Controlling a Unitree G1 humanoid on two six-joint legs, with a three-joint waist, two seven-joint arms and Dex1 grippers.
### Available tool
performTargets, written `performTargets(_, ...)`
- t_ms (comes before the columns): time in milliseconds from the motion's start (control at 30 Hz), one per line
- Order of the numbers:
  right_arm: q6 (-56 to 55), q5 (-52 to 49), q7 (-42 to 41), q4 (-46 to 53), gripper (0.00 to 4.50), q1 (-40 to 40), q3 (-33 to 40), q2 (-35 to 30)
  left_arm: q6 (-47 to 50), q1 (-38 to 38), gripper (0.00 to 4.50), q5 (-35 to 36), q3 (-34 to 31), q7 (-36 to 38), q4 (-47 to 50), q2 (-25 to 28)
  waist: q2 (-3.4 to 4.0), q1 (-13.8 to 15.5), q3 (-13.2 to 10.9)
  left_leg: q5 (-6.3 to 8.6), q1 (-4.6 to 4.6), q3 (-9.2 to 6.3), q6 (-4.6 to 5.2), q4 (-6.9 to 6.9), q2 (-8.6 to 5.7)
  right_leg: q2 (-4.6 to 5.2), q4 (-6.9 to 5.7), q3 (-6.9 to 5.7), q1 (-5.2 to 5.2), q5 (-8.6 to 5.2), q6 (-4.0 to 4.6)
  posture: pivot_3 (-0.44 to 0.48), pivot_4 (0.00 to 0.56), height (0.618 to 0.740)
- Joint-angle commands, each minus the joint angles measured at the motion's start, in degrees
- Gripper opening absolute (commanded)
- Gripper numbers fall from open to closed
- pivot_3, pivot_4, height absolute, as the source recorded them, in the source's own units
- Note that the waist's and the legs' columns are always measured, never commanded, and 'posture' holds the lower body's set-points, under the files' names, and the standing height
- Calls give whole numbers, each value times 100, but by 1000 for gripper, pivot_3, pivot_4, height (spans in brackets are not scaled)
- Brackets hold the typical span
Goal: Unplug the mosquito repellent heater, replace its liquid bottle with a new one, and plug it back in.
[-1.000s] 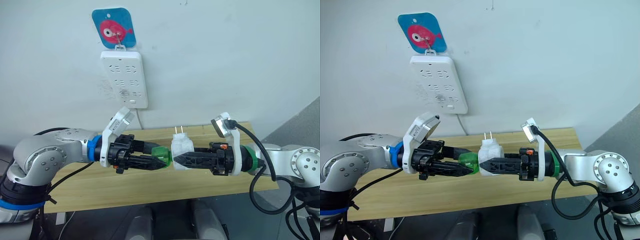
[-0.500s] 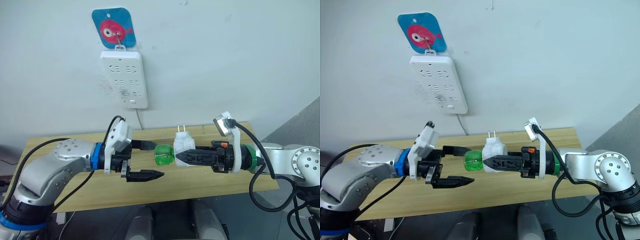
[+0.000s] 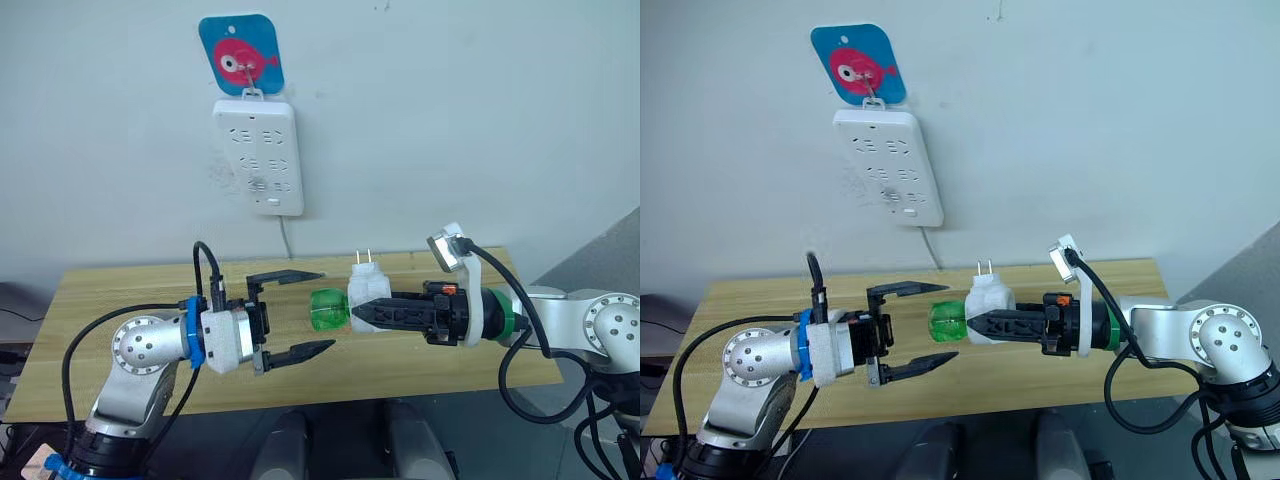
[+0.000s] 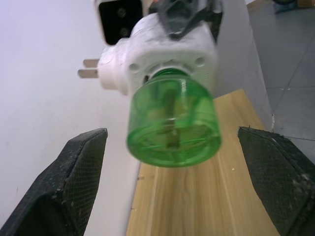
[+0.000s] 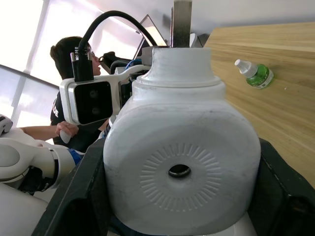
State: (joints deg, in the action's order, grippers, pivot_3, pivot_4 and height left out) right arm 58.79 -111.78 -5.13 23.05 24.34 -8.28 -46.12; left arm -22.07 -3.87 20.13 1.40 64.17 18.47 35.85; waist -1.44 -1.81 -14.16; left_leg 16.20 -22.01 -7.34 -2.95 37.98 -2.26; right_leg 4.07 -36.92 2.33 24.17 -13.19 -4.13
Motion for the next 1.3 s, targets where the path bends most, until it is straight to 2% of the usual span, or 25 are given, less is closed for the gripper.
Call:
performTargets(33,-39,-122,-50,130,3018,59,101,37,-199,-87,4040,-20,72,-59,-36,-59,0,-1,0,0,1,1,0,0,0,0,-1,0,0,0,0,-36,222,740)
performTargets(100,-40,-122,-48,129,3018,63,100,48,-207,-165,3562,-67,116,-120,-86,-95,0,-3,0,0,2,1,0,0,0,-2,-3,0,0,0,0,-35,221,740)
performTargets(233,-40,-122,-42,130,3018,68,99,65,-120,-253,2288,-65,171,-193,-74,-124,0,-7,0,0,2,0,0,0,1,-3,-3,-1,0,0,0,-34,222,740)
performTargets(267,-39,-122,-42,130,3018,69,99,68,-113,-280,2194,-76,177,-217,-71,-130,0,-7,0,0,2,0,0,-1,1,-3,-3,-1,0,0,0,-34,222,740)
performTargets(433,-23,-122,-53,120,3018,80,94,64,194,-388,2194,146,223,-184,222,-59,0,-6,0,0,2,-1,0,-1,0,-3,-3,-2,0,0,0,-26,222,740)
performTargets(533,5,-122,-88,96,3018,71,106,25,890,-330,2194,482,355,96,652,307,0,-7,0,0,2,-3,0,-1,1,-4,-4,-3,0,0,0,-17,223,740)
performTargets(600,63,-122,-119,67,3018,78,103,-14,2683,-632,2194,1333,476,-74,1173,865,0,-12,0,0,1,-9,0,0,2,-7,-8,-7,0,0,0,-12,223,740)
performTargets(667,110,-122,-141,36,3018,95,99,-32,4310,-1023,2194,2541,415,-524,1383,1241,0,-17,-1,0,1,-15,0,0,1,-7,-12,-9,0,-1,-1,-9,222,740)
performTargets(700,121,-122,-148,26,3018,100,98,-36,4829,-1149,2194,2999,347,-696,1415,1336,0,-16,-1,0,1,-19,0,0,0,-7,-11,-15,-2,-1,-2,-9,222,740)
performTargets(767,154,-122,-164,5,3018,109,83,-58,5776,-1344,2194,3835,174,-491,1292,1745,0,-34,-1,0,5,-19,0,1,-1,-7,-10,-15,-4,-3,-5,-8,222,740)
performTargets(833,194,-122,-180,1,3018,107,81,-90,6345,-1442,2194,4186,26,-120,1125,2124,-3,-71,-2,0,5,-19,0,-1,4,-15,-11,-17,-3,-2,-4,-10,222,740)
performTargets(1000,216,-121,-214,6,3018,65,94,-179,7064,-1715,2194,4682,-262,-237,830,2208,-1,-113,-3,0,5,-17,0,-4,6,-18,-13,-15,1,-3,-1,-13,223,740)
performTargets(1300,285,-100,-343,-37,3018,-18,209,-436,7464,-1456,2194,4595,-628,-31,831,2271,-1,-111,-3,0,3,-13,0,-4,5,-16,-8,-11,1,-3,0,-11,222,740)
